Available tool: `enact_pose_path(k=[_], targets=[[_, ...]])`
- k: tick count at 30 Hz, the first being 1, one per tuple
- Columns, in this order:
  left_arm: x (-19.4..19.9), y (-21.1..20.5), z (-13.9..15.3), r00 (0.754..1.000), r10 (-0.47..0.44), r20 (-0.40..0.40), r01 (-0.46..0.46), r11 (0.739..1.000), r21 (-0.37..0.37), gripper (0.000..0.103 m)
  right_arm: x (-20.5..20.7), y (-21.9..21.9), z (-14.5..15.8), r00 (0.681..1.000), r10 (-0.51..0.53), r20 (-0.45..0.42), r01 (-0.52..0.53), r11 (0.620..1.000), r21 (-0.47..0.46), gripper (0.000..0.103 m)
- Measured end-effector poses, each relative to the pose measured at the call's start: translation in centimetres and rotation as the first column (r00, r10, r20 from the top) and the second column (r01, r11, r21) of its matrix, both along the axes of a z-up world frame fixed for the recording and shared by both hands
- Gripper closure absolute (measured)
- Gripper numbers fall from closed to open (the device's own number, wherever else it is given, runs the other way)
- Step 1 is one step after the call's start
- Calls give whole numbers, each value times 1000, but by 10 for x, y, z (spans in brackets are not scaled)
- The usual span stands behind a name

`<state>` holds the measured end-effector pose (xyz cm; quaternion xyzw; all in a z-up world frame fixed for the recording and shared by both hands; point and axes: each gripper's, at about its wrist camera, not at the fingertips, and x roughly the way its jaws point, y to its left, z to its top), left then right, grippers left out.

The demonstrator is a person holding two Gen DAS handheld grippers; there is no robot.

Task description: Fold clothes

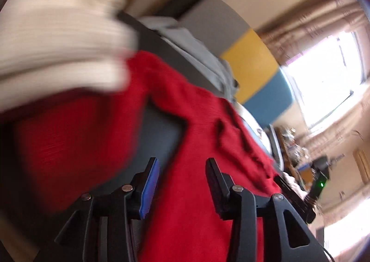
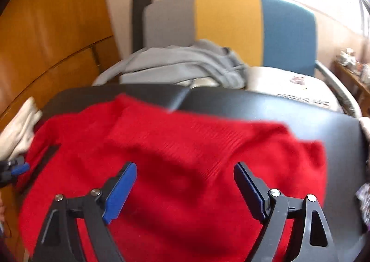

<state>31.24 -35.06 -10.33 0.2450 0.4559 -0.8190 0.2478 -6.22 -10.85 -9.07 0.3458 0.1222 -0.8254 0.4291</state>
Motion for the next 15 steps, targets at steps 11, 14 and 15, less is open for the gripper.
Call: enact_pose_path(k=[11,14,15], targets=[[75,-16,-25,960,268,85,-272,962,32,41,47,1,-37,999,46,6,-46,996,77,7],[57,-24,-26,952,280,125,-281,960,-13,41,41,3,-42,998,35,43,-38,997,69,3],[51,-28,-26,949,286,134,-285,958,-25,41,40,4,-43,998,31,52,-35,997,65,3]])
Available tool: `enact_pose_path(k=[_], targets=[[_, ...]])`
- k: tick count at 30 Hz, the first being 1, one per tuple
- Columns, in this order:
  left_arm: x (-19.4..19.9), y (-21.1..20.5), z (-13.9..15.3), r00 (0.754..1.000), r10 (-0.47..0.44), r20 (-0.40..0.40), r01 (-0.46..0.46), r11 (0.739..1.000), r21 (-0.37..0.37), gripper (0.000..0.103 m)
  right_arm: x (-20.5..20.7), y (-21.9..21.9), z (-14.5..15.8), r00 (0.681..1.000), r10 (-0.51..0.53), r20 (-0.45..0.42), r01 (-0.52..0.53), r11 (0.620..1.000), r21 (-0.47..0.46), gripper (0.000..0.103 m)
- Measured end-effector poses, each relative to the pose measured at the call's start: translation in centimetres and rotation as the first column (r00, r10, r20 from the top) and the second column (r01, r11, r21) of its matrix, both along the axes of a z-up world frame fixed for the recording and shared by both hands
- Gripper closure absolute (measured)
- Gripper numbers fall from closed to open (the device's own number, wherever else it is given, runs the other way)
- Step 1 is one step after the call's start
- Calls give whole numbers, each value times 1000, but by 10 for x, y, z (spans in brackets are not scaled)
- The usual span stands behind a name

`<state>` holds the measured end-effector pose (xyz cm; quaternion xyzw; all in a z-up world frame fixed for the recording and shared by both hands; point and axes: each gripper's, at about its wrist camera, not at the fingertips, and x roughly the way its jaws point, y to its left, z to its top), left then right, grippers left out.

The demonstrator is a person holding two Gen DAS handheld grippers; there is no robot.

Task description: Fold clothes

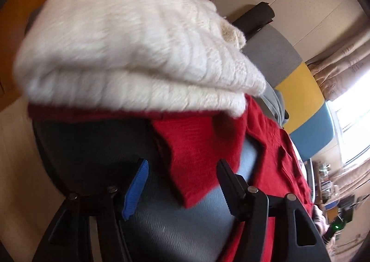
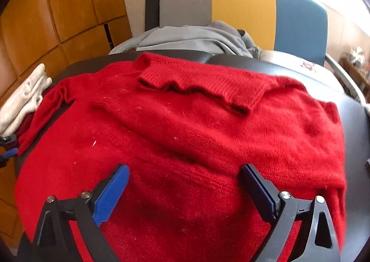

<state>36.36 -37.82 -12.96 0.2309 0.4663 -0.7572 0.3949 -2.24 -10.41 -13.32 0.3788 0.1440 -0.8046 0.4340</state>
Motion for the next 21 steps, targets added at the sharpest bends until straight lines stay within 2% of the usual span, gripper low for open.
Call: enact_pose_path(k=[3,6,9,10,12,13,16,20,21], targets=[[-16,-6,-2,999,34,24,-33,999,-18,40,-2,1,-2,1000,-7,11,7,1000,3,0],[-30,-8,-2,996,69,53,-69,998,-3,40,1,-3,-4,1000,-8,-4,8,999,33,0],[-37,-13,-4,996,86,-5,-85,993,80,43,4,-5,-6,1000,-7,-20,9,998,60,0],[-38,-15,-6,995,94,-38,-89,989,120,65,4,-6,-6,1000,-7,-24,9,998,66,0],[-47,-19,-12,992,101,-80,-84,978,192,97,6,-7,-7,999,-7,-32,9,997,76,0],[-52,-19,-13,990,103,-93,-81,974,213,96,6,-7,-7,999,-7,-33,9,997,75,0],[-68,-11,9,985,101,-140,-82,987,137,96,5,-5,-6,1000,-7,-25,9,998,63,0],[-102,-11,60,984,58,-166,-58,998,7,97,3,-3,-6,1000,-5,-11,6,999,43,0],[-107,-14,71,981,55,-185,-58,998,-11,100,2,-2,-5,1000,-5,-7,5,999,36,0]])
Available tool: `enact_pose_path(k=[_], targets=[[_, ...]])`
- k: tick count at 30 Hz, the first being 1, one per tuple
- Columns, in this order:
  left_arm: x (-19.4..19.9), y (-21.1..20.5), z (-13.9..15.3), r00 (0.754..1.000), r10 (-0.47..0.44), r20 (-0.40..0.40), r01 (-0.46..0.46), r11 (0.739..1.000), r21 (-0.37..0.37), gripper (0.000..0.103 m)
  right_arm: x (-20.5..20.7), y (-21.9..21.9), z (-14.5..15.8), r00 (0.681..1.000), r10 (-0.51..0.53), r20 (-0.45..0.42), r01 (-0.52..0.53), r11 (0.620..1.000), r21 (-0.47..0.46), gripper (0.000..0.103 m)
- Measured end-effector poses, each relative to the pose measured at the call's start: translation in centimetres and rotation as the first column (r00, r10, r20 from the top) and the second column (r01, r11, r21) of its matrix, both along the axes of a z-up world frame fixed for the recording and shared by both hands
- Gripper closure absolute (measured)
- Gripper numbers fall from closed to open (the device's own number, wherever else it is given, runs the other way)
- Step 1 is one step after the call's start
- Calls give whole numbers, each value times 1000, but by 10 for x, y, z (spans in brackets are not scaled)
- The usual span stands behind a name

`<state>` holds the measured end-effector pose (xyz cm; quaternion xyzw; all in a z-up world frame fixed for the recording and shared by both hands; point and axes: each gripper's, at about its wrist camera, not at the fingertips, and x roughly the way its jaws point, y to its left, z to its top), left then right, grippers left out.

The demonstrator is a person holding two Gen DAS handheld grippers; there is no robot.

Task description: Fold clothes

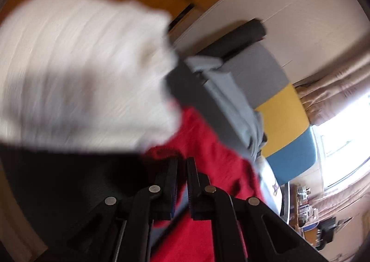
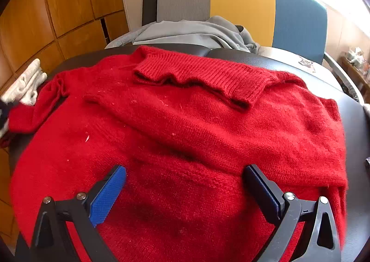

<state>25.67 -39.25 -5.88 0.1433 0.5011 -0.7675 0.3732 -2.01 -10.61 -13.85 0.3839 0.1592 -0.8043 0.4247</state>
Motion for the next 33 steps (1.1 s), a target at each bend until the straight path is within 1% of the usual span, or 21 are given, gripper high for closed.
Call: enact_pose_path(k=[1,2,4,6,8,9,11,12,14,15,16,18,19,20,24,25,28,30,31,32,33], targets=[[-6,-2,12,1000,-4,-17,3,1000,-19,102,-1,1,0,1000,1,5,-1,1000,-8,0],[-15,-6,28,1000,-14,-19,13,999,-49,102,-1,1,1,1000,1,9,-1,1000,-14,0],[-38,-9,63,999,-51,-12,49,989,-143,102,-3,2,1,1000,2,17,-2,1000,-23,0],[-58,-13,98,996,-89,-2,86,969,-231,102,-3,2,1,1000,3,20,-3,1000,-30,0],[-66,-14,126,989,-148,11,145,947,-288,102,-5,4,1,1000,4,29,-3,999,-43,0],[-73,-9,135,982,-185,23,183,934,-308,101,-6,5,2,999,5,34,-3,999,-51,0],[-62,2,139,972,-229,51,233,919,-317,94,-7,7,2,999,6,45,-3,998,-69,0],[-52,6,137,971,-233,56,239,920,-311,85,-8,8,2,999,6,52,-2,997,-78,0],[-22,14,118,970,-239,54,244,926,-289,82,-9,10,3,998,7,64,-1,996,-94,0],[-5,18,108,970,-237,57,243,930,-274,76,-10,10,3,998,7,67,-1,995,-99,0],[19,23,92,973,-217,73,228,942,-246,66,-10,11,3,998,8,70,-1,995,-102,0],[67,31,48,983,-165,83,176,974,-144,54,-11,9,3,998,8,70,-1,995,-98,0],[89,34,26,987,-139,82,147,985,-91,49,-10,9,2,998,8,68,-2,996,-94,0],[99,34,12,989,-121,87,127,990,-59,47,-10,8,2,998,7,65,-2,996,-90,0],[139,37,-38,988,-43,146,42,999,5,43,-8,5,1,999,4,51,-1,998,-70,0],[147,37,-49,988,-28,153,25,999,22,39,-8,4,1,999,3,47,0,998,-65,0],[141,31,-67,995,-31,95,24,997,71,35,-6,1,0,1000,0,31,2,999,-43,0],[133,29,-71,997,-6,79,4,999,37,34,-4,-1,0,1000,-3,18,4,1000,-25,0],[127,27,-72,996,-2,84,-1,999,32,33,-4,-2,-1,1000,-4,13,4,1000,-18,0],[121,25,-73,996,3,94,-5,1000,27,33,-3,-2,-1,1000,-5,7,5,1000,-10,0],[113,22,-72,992,8,122,-11,1000,23,33,-2,-4,-2,1000,-6,0,6,1000,-1,0]])
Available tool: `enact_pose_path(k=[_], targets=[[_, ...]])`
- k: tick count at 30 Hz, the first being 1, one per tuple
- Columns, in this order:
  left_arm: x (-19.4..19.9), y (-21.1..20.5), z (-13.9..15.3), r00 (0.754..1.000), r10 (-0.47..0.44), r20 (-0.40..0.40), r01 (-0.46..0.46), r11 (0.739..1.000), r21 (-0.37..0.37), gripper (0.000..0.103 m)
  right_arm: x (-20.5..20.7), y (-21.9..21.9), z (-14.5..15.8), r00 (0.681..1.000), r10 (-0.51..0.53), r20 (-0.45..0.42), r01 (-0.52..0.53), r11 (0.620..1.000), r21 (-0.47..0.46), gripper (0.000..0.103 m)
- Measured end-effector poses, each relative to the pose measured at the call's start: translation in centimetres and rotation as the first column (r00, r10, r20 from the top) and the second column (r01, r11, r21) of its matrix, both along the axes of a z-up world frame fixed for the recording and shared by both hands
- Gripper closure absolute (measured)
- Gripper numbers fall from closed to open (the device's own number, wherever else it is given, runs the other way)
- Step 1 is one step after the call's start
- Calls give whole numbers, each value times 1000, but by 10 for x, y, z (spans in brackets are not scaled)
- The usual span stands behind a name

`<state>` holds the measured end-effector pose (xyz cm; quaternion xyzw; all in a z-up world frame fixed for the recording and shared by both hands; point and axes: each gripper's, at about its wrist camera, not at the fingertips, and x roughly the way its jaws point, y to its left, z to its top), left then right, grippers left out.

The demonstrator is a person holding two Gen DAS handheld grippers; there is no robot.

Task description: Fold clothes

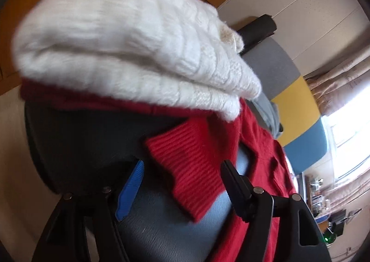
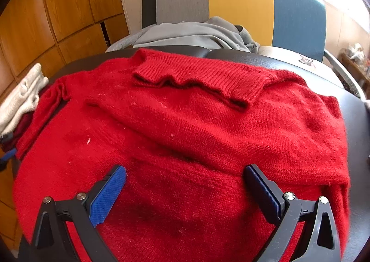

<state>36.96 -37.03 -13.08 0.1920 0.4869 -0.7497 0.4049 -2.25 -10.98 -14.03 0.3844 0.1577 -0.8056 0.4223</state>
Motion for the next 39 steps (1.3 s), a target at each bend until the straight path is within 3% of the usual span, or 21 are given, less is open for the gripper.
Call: enact_pose_path(k=[3,6,8,14,18,21,25,29,32,33,34,35,39], targets=[[-21,-6,1,998,0,61,0,1000,2,39,1,-2,-1,1000,-2,-13,2,1000,19,0],[-35,-13,-7,1000,-14,12,13,997,73,96,2,-3,-1,1000,-3,-20,4,1000,28,0],[-43,-17,-12,999,-22,-37,26,992,120,97,2,-4,-1,1000,-4,-23,4,1000,31,0],[-67,-23,46,991,-46,-124,43,999,-29,97,2,-2,-1,1000,-3,-15,3,1000,18,0],[-101,-20,100,974,-127,-186,99,983,-157,97,2,0,0,1000,-2,-8,2,1000,7,0],[-139,-14,135,951,-240,-196,191,952,-238,97,1,1,0,1000,-1,-3,1,1000,-2,0],[-205,14,164,890,-431,-152,374,878,-299,97,1,3,1,1000,0,4,0,1000,-13,0],[-258,69,154,795,-601,-86,558,779,-285,97,0,4,1,1000,0,10,0,1000,-20,0],[-296,103,116,716,-697,-39,674,706,-219,96,0,4,1,1000,0,14,0,1000,-24,0],[-309,110,103,690,-723,-35,705,683,-191,91,0,4,2,1000,0,15,0,1000,-26,0],[-314,113,92,676,-735,-46,721,673,-166,81,-1,4,2,1000,1,16,0,1000,-26,0],[-316,115,81,668,-742,-62,729,669,-143,78,-1,4,2,1000,1,18,0,1000,-27,0],[-281,113,58,718,-670,-188,666,740,-96,65,1,1,2,1000,1,8,-1,1000,-5,0]])
